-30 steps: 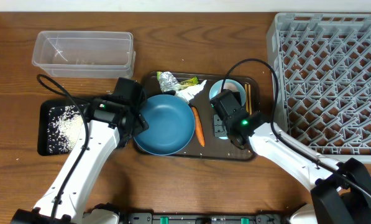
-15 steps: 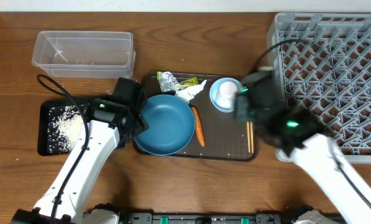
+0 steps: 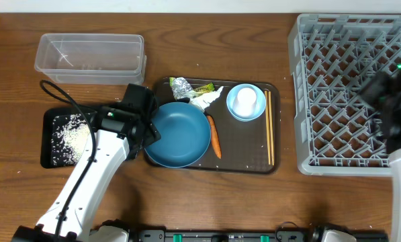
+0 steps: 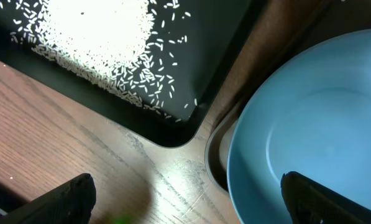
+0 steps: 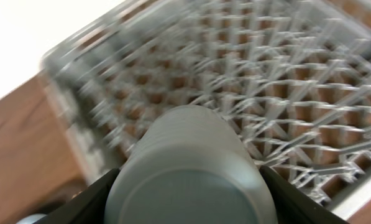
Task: Sort waste into correct bins and load items into the dishwasher rack
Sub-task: 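Carry the light-blue cup right and place it in the dish rack, then move the right gripper back over the second light-blue cup on the tray, then grasp the second light-blue cup with the right gripper, then carry the cup right and release it in the dish rack, then move the right gripper back to the light-blue bowl on the tray, then grasp the light-blue bowl rim with the right gripper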
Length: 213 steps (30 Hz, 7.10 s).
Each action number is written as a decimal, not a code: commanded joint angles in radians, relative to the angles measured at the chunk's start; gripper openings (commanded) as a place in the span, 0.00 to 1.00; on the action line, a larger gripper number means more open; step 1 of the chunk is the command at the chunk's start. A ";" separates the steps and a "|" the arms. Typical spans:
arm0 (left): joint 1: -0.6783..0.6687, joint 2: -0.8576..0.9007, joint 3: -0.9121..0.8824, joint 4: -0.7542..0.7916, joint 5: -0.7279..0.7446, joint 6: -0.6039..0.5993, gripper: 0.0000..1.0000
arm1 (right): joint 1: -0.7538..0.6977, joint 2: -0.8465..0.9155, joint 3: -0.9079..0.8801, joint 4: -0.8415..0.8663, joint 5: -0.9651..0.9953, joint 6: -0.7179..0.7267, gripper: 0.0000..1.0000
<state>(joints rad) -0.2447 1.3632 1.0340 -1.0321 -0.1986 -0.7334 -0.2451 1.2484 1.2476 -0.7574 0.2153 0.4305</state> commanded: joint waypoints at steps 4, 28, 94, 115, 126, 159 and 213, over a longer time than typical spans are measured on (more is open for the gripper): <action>0.004 -0.012 0.019 -0.005 -0.020 -0.009 0.98 | -0.235 0.116 0.014 0.061 -0.032 -0.058 0.61; 0.004 -0.012 0.019 -0.005 -0.020 -0.009 0.98 | -0.336 0.304 0.111 0.023 -0.175 -0.112 0.88; 0.004 -0.012 0.019 -0.005 -0.020 -0.009 0.98 | 0.704 0.750 0.242 -0.005 -0.069 0.107 0.78; 0.004 -0.012 0.019 -0.005 -0.020 -0.009 0.98 | 0.557 0.448 0.368 -0.094 -0.032 0.065 0.63; 0.004 -0.012 0.019 -0.005 -0.020 -0.009 0.98 | 0.035 0.266 0.429 -0.151 -0.033 0.008 0.61; 0.004 -0.012 0.019 -0.005 -0.020 -0.009 0.98 | -0.443 0.585 0.428 -0.118 0.050 -0.096 0.85; 0.004 -0.012 0.019 -0.005 -0.020 -0.009 0.98 | 0.757 0.821 0.423 -0.152 -0.220 -0.200 0.66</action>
<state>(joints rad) -0.2447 1.3632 1.0340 -1.0328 -0.1986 -0.7334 0.4950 2.0674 1.6665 -0.8997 0.0250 0.2195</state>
